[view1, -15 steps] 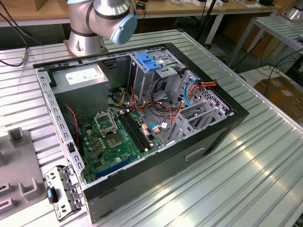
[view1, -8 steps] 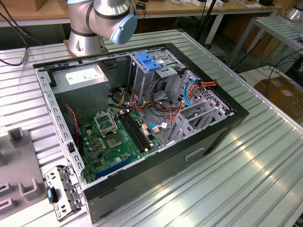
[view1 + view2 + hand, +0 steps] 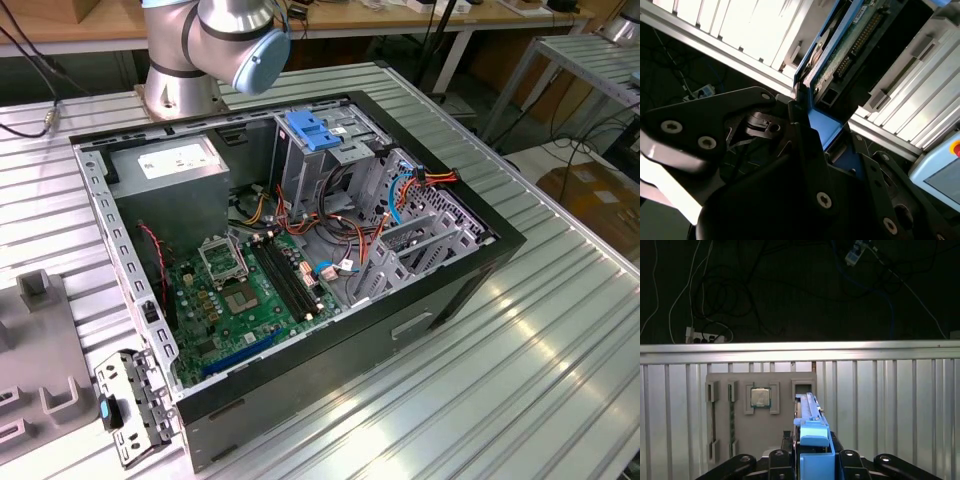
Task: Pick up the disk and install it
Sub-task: 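Pick up the disk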
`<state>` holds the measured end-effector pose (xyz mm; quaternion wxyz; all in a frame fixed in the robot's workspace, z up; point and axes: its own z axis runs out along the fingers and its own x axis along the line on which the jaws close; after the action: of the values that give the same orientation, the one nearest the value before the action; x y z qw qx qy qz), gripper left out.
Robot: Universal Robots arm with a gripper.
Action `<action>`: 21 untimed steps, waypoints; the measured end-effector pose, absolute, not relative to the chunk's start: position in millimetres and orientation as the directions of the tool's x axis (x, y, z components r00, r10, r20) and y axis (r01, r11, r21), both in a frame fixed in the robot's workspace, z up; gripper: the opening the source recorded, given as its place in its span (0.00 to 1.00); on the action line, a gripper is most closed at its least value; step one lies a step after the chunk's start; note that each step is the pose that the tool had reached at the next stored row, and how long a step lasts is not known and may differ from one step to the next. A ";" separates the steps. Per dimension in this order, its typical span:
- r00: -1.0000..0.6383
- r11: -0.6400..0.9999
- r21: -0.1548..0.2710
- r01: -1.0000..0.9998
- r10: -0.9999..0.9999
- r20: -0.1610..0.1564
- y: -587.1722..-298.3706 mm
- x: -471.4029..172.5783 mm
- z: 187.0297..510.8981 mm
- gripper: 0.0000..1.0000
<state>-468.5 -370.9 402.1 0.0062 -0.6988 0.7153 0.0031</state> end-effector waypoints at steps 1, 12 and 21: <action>-0.023 0.023 -0.004 -1.000 -1.000 -0.013 -371.0 -468.5 403.3 0.37; -0.023 0.023 -0.004 -1.000 -1.000 -0.013 -370.9 -468.3 413.3 0.37; -0.023 0.023 -0.004 -1.000 -1.000 -0.013 -371.0 -468.1 422.5 0.37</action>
<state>-468.1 -371.0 422.5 0.0062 -0.6988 0.7153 0.0031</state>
